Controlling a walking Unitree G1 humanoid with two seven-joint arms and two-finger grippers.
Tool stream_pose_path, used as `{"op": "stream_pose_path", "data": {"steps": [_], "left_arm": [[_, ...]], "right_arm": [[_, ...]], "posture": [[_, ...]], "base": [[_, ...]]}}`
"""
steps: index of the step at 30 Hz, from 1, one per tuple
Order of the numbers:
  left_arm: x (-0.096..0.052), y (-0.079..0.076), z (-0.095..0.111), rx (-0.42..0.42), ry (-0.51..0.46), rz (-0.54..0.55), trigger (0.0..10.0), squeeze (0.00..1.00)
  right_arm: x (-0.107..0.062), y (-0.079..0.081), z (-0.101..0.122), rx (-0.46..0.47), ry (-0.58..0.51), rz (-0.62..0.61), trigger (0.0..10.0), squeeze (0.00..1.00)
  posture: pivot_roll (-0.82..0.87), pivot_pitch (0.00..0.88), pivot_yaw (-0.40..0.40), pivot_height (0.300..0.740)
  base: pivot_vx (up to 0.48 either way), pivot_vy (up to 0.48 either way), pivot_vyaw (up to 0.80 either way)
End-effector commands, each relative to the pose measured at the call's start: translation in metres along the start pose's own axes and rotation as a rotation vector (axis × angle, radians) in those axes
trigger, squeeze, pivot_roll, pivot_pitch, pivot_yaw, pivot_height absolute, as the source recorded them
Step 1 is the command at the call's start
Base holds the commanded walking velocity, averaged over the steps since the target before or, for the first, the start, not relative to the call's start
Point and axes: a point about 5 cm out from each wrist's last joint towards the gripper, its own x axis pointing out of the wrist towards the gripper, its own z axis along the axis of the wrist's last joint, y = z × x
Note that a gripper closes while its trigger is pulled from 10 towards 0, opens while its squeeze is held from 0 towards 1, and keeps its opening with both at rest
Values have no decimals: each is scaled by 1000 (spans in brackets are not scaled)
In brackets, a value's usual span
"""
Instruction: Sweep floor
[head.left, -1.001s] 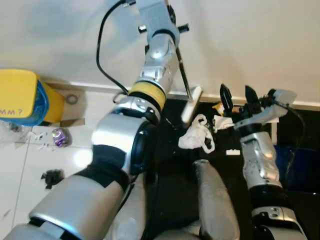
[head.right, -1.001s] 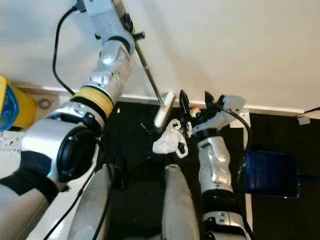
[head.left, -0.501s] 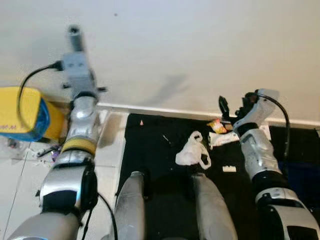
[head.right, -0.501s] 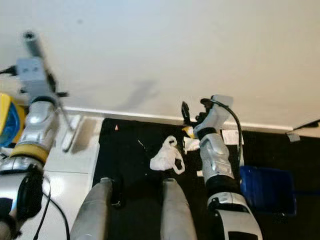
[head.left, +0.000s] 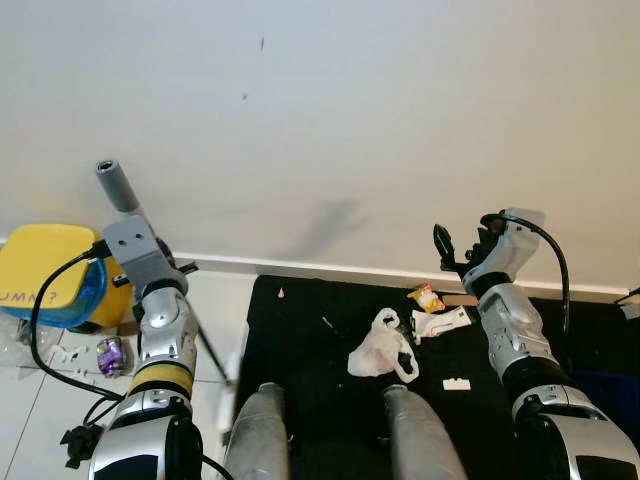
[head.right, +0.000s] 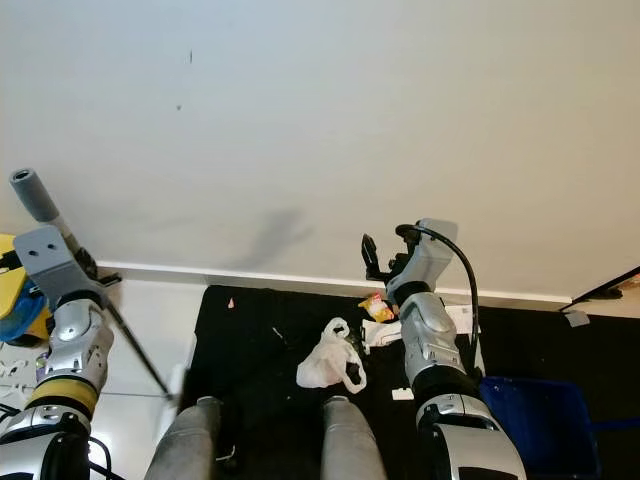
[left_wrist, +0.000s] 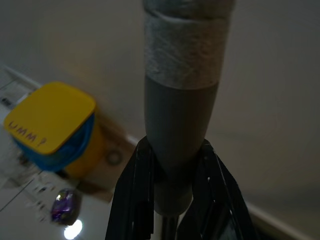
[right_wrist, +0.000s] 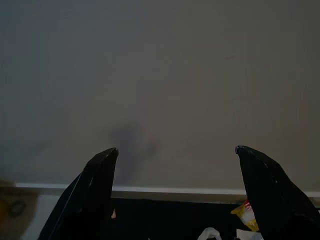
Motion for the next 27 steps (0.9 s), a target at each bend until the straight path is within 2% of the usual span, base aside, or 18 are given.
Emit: {"op": "stream_pose_path", "data": {"steps": [1,3,9,14,23,24,26,27], "left_arm": [[1,-10,13,-30,-73,-32,10000,0],[3,-15,23,-33,-130,-52,10000,0],[0,-24,27,14,-174,-121,10000,0],[-1,-27,27,11,-181,-139,10000,0],[0,-31,30,37,-194,-174,10000,0],[0,-33,27,66,-170,-199,10000,0],[0,-33,26,73,-163,-204,10000,0],[0,-32,21,75,-128,-197,10000,0]], "right_arm": [[-5,-8,-6,4,18,-20,10000,0],[-11,-9,-18,3,80,-15,10000,0],[-19,-10,-34,11,156,-19,10000,0],[-23,-12,-37,4,150,-32,10000,0],[-21,-15,-29,37,95,-40,10000,0],[-20,-14,-27,35,87,-29,10000,0],[-20,-14,-27,34,85,-25,10000,0],[-19,-14,-26,30,86,-21,10000,0]], "posture": [[40,21,-51,731],[32,18,-40,731],[27,25,-26,731],[29,38,-20,731],[29,47,-20,731],[30,53,-22,731],[30,55,-22,731],[30,56,-22,731]], "base": [[0,0,0],[0,0,0],[0,0,0],[0,0,0],[0,0,0],[0,0,0],[0,0,0],[0,0,0]]}}
